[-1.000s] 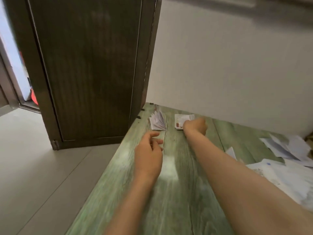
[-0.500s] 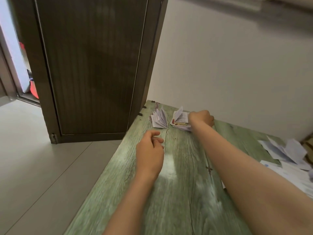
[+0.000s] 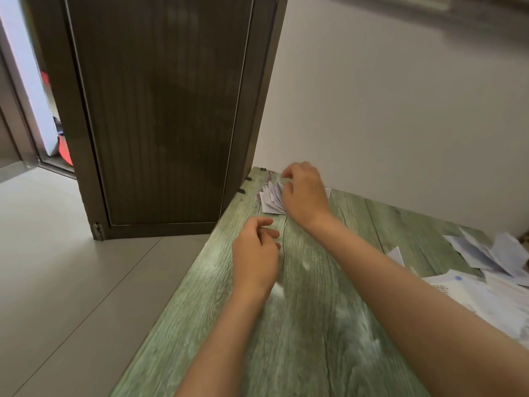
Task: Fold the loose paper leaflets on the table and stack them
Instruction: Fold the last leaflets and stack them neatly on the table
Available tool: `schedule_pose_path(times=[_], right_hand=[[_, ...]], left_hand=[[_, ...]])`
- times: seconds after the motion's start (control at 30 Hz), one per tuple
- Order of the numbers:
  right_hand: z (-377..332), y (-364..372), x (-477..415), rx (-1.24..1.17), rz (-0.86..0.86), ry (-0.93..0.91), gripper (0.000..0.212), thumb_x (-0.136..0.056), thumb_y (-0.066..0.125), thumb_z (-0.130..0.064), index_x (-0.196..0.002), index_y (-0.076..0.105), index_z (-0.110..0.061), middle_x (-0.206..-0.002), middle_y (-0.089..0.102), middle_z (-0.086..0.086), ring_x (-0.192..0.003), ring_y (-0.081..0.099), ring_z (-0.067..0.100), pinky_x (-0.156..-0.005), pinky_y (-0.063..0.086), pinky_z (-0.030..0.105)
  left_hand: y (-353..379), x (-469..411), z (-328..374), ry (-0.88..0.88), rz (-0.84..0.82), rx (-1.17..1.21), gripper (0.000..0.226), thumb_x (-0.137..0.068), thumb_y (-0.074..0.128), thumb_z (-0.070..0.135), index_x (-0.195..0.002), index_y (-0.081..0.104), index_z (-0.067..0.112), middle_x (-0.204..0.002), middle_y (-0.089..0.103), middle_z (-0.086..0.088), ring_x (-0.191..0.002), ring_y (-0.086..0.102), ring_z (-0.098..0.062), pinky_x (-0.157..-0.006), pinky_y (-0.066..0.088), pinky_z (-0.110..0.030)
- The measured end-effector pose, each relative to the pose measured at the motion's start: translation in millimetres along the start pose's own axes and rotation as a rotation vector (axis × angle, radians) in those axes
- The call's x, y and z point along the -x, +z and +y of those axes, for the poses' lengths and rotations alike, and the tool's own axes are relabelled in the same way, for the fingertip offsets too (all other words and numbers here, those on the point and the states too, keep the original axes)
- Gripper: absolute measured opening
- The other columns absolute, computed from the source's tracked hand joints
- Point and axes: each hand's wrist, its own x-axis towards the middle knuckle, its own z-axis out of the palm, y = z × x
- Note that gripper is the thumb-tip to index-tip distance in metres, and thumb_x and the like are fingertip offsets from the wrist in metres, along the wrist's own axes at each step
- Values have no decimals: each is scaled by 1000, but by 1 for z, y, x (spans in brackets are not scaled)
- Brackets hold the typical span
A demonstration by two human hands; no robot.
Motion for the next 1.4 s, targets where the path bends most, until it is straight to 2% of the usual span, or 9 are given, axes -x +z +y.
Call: schedule_pose_path(times=[0.13, 0.27, 0.43, 0.6, 0.8, 1.03, 1.2, 1.3, 1.4], right_hand=[[-7, 28, 3, 72, -243, 64, 53, -90, 48, -5, -141, 32, -2, -143, 35, 13, -132, 34, 26, -107, 30, 31], [-5, 43, -2, 115, -408, 180, 49, -93, 51, -19, -138, 38, -6, -135, 48, 17, -123, 46, 32, -95, 39, 36], [-8, 48, -2, 305, -378, 56, 31, -94, 39, -5, -124, 47, -2, -116, 59, 19, -105, 57, 34, -73, 39, 33], [-7, 49, -5, 442, -368, -40, 25, -93, 37, 1, -107, 58, -3, -107, 62, 14, -97, 60, 30, -67, 38, 31], [-8, 58, -15, 500, -275, 67, 33, -96, 34, -2, -119, 58, 1, -124, 56, 18, -118, 47, 32, -93, 40, 36], [5, 60, -24, 600, -266, 196, 34, -97, 34, -7, -122, 57, -6, -128, 53, 16, -121, 45, 31, -97, 38, 37], [9, 47, -17, 518, -229, 118, 47, -101, 31, -38, -126, 54, -5, -131, 50, 17, -122, 40, 30, -100, 32, 38], [3, 18, -14, 414, -185, 6, 40, -100, 34, -29, -130, 49, -6, -132, 48, 16, -122, 39, 30, -100, 31, 37], [3, -28, -13, 217, -103, 38, 36, -97, 40, -15, -130, 51, -7, -133, 49, 14, -124, 39, 30, -101, 30, 34]], left_hand=[[0, 1, 1, 3, 12, -6, 27, -97, 38, 1, -98, 56, 22, -87, 64, 0, -74, 65, -24, -62, 53, -28], [-1, 0, 2, -14, 30, 16, 34, -96, 38, 0, -86, 53, 28, -87, 63, -3, -74, 65, -21, -63, 52, -27], [-2, -4, 0, -23, 38, 24, 31, -95, 38, -1, -90, 54, 25, -85, 63, -4, -69, 62, -15, -61, 52, -25], [-2, -3, -1, -24, 37, 27, 28, -95, 38, -1, -95, 56, 20, -84, 63, -2, -68, 61, -13, -60, 50, -21], [-1, -4, -2, -21, 30, 0, 34, -93, 40, -2, -84, 53, 28, -86, 62, 2, -85, 64, -21, -78, 53, -34], [1, -5, -5, -6, 14, -14, 29, -95, 39, 1, -89, 54, 25, -86, 62, 0, -82, 63, -18, -74, 53, -30], [1, -5, -6, 5, 8, -29, 23, -96, 40, 4, -97, 55, 22, -91, 63, -1, -83, 62, -16, -76, 52, -30], [1, -3, -3, 6, 4, -55, 21, -97, 40, 6, -98, 54, 22, -95, 63, -2, -83, 62, -16, -77, 53, -31], [0, 3, -1, 20, 11, -99, 21, -97, 41, 7, -101, 55, 21, -101, 63, -4, -93, 61, -20, -86, 52, -37]])
